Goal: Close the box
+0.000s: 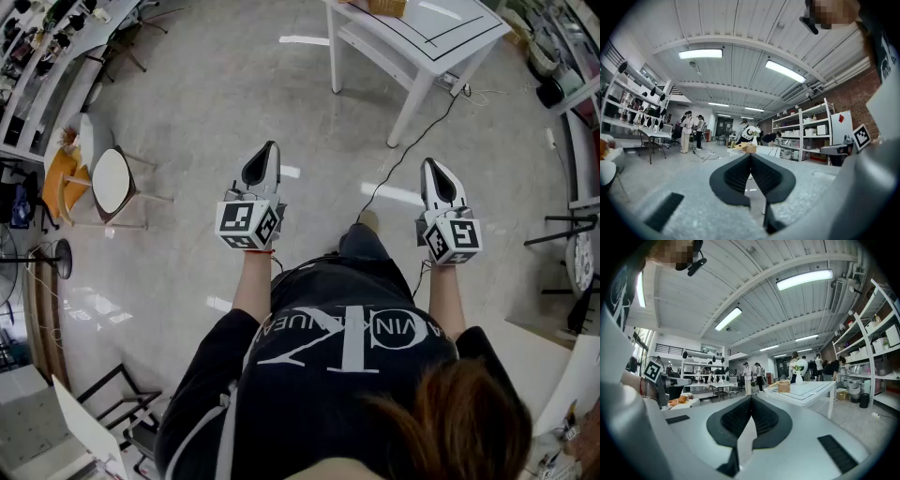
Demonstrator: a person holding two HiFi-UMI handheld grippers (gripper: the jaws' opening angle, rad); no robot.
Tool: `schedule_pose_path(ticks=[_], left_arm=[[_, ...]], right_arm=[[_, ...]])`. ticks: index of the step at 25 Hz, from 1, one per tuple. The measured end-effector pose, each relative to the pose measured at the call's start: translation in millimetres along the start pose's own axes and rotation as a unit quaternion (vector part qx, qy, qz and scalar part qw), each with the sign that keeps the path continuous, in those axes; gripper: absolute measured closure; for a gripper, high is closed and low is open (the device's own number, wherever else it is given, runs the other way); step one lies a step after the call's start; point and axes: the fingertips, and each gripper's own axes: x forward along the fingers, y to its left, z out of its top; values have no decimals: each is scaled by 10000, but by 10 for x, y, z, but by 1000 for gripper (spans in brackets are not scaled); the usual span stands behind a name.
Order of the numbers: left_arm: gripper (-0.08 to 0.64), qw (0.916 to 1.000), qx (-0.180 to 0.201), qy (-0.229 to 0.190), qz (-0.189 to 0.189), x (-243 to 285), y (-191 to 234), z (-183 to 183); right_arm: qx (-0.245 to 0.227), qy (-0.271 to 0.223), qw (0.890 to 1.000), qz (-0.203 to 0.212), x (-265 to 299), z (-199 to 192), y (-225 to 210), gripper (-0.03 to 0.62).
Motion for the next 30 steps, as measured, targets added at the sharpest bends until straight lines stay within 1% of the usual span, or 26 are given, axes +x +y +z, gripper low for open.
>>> schedule_pose_path(ticks=[10, 14, 17, 20, 23, 26, 30], left_arm=[[549, 10000, -68, -15, 69, -112, 123, 27], [549, 9999, -110, 97, 18, -109, 141, -65], [549, 9997, -179, 152, 4, -55, 157, -111], [549, 9996, -179, 221, -78, 59, 141, -151], [549, 9993, -197, 292, -126, 231, 175, -214], [549, 9992, -205, 330, -106, 494, 256, -215], [549, 9986, -181, 481, -76, 859, 449, -271]], right_arm=[[-34, 11, 10000, 76, 48, 21, 166, 595], [-21, 75, 10000, 13, 39, -33, 176, 595], [21, 211, 9997, -101, 22, -123, 124, 595], [66, 302, 9993, -204, 82, -173, 22, 594], [115, 346, 9991, -202, 228, -219, -60, 595], [122, 420, 9989, -145, 470, -249, -185, 594], [170, 487, 9986, -134, 901, -324, -362, 594]])
